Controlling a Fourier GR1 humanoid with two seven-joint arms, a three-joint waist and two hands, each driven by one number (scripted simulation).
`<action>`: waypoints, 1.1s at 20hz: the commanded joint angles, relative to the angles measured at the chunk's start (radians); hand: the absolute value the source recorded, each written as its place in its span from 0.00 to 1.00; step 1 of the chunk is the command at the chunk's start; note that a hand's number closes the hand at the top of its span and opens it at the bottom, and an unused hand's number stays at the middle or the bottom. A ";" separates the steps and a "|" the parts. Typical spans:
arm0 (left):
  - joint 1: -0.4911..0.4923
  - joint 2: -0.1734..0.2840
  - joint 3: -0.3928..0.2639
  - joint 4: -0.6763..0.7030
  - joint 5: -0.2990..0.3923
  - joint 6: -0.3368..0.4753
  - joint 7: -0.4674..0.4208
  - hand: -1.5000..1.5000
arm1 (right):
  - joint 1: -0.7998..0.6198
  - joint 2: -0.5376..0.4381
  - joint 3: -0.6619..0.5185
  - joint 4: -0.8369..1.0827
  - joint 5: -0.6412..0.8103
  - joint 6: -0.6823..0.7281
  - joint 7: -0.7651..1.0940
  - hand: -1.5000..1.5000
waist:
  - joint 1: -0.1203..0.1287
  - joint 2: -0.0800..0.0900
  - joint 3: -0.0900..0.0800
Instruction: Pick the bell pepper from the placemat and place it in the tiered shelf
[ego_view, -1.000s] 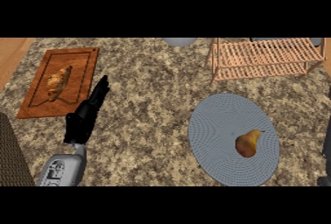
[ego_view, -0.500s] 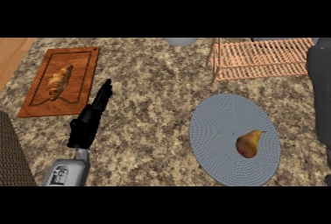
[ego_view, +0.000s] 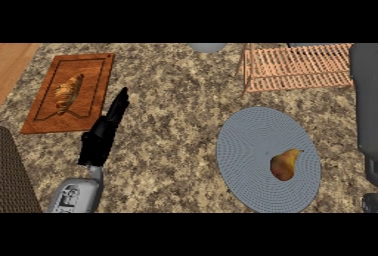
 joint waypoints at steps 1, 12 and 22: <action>-0.017 0.025 0.024 0.011 0.031 -0.039 0.016 0.50 | -0.027 -0.040 -0.073 0.140 -0.108 -0.061 -0.145 1.00 | 0.002 0.000 0.000; -0.009 0.029 0.043 0.009 0.032 -0.026 0.017 0.50 | -0.005 -0.119 -0.029 0.289 0.073 -0.145 0.025 0.00 | -0.015 -0.005 -0.001; 0.012 0.001 0.012 0.007 -0.018 0.022 -0.020 0.50 | -0.033 -0.119 -0.086 0.189 -0.078 -0.099 0.058 0.00 | -0.017 -0.009 -0.001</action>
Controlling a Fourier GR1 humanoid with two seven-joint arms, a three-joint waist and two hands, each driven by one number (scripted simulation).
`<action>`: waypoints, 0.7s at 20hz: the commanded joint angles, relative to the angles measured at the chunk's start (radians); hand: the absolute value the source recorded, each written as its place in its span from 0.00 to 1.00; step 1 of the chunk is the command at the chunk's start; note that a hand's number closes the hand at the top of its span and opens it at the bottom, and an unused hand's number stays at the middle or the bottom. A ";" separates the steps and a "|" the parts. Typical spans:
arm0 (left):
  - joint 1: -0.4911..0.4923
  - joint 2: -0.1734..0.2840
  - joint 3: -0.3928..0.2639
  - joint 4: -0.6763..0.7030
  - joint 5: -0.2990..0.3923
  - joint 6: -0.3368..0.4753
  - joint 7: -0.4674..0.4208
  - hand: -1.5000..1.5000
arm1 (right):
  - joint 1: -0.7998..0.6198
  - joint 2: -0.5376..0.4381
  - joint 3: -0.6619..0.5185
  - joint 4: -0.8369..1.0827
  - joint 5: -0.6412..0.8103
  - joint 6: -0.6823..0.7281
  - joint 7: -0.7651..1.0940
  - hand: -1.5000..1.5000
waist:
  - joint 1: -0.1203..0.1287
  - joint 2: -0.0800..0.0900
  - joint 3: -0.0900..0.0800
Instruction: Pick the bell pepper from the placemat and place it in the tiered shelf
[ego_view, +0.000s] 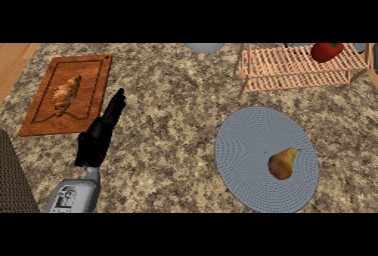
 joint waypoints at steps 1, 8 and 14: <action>0.042 0.035 0.029 -0.004 0.036 -0.042 -0.033 0.50 | 0.060 0.000 -0.050 -0.067 -0.119 0.002 -0.071 0.00 | -0.001 -0.001 0.000; 0.033 0.009 0.010 0.009 0.016 -0.020 -0.037 0.50 | -0.018 -0.062 -0.064 -0.052 -0.240 0.157 -0.077 0.00 | 0.003 0.000 0.000; -0.007 0.036 0.029 -0.010 0.033 -0.042 0.014 0.50 | -0.060 -0.059 -0.124 -0.172 -0.309 0.097 0.016 0.00 | -0.007 -0.004 0.000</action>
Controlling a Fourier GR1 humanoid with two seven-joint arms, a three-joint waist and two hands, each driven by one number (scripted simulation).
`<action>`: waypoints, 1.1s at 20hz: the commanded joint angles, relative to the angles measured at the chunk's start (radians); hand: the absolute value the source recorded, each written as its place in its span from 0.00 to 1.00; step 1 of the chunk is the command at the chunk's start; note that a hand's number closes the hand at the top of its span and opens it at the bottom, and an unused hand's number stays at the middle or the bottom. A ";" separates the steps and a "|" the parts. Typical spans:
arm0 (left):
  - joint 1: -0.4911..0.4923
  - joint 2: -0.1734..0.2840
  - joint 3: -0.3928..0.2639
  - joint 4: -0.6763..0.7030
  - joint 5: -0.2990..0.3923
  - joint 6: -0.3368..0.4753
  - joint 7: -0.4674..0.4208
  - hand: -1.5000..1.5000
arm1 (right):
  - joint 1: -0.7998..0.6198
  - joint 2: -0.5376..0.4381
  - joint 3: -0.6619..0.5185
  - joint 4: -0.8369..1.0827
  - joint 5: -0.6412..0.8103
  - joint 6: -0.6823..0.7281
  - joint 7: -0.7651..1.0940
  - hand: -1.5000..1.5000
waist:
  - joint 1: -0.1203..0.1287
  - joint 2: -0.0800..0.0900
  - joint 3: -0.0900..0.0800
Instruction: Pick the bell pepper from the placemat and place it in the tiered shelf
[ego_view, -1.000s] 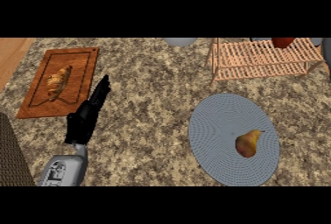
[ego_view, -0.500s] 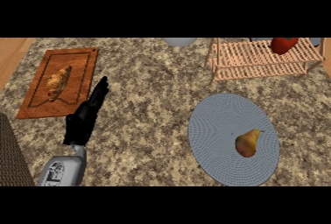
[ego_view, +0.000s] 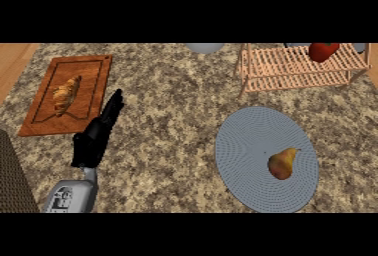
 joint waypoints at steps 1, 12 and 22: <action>0.031 -0.026 -0.036 -0.038 -0.027 0.022 0.008 0.50 | -0.018 0.000 -0.083 -0.065 -0.102 -0.040 0.006 0.00 | 0.000 -0.003 0.001; 0.061 -0.009 -0.022 -0.058 -0.021 0.017 0.023 0.50 | 0.132 -0.300 -0.234 -0.234 -0.191 0.217 0.375 0.00 | -0.030 -0.011 0.000; 0.033 0.008 0.008 -0.022 -0.005 0.007 0.008 0.50 | 0.487 -0.517 -0.501 -0.216 -0.431 0.586 0.252 0.00 | -0.023 -0.003 0.001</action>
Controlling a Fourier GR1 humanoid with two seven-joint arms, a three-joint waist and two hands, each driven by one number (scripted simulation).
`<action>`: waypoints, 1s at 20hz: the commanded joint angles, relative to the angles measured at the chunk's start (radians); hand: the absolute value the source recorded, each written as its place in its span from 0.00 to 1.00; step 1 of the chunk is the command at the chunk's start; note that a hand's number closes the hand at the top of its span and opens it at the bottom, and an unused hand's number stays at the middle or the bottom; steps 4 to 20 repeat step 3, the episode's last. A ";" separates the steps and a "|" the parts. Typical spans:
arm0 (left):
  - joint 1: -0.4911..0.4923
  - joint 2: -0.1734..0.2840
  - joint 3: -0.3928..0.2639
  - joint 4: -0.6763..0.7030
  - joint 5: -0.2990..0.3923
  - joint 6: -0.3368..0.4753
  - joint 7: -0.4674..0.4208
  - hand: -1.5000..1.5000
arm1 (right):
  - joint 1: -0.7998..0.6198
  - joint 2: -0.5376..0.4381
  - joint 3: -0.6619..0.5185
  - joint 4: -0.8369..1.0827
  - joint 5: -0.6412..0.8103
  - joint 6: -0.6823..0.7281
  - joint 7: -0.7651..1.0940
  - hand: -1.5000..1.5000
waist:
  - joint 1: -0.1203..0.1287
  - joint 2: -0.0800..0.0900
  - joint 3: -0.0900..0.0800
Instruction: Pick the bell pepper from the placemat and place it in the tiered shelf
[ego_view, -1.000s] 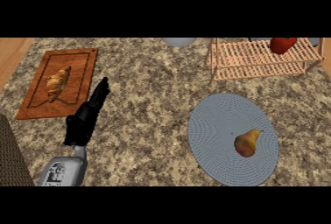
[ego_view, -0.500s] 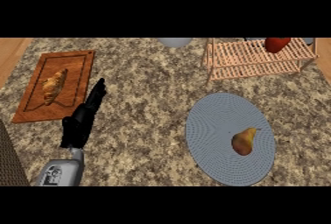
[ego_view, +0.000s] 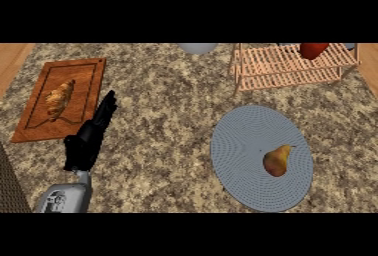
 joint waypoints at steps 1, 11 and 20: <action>0.026 -0.019 -0.028 -0.036 -0.010 0.006 -0.001 0.50 | 0.130 -0.097 -0.150 0.039 -0.131 0.173 -0.050 0.00 | 0.005 0.001 0.000; 0.001 -0.028 -0.022 0.030 -0.025 0.025 -0.037 0.50 | 0.172 -0.152 -0.201 0.083 -0.156 0.217 -0.070 0.00 | 0.009 0.004 0.000; 0.001 -0.028 -0.022 0.030 -0.025 0.025 -0.037 0.50 | 0.172 -0.152 -0.201 0.083 -0.156 0.217 -0.070 0.00 | 0.009 0.004 0.000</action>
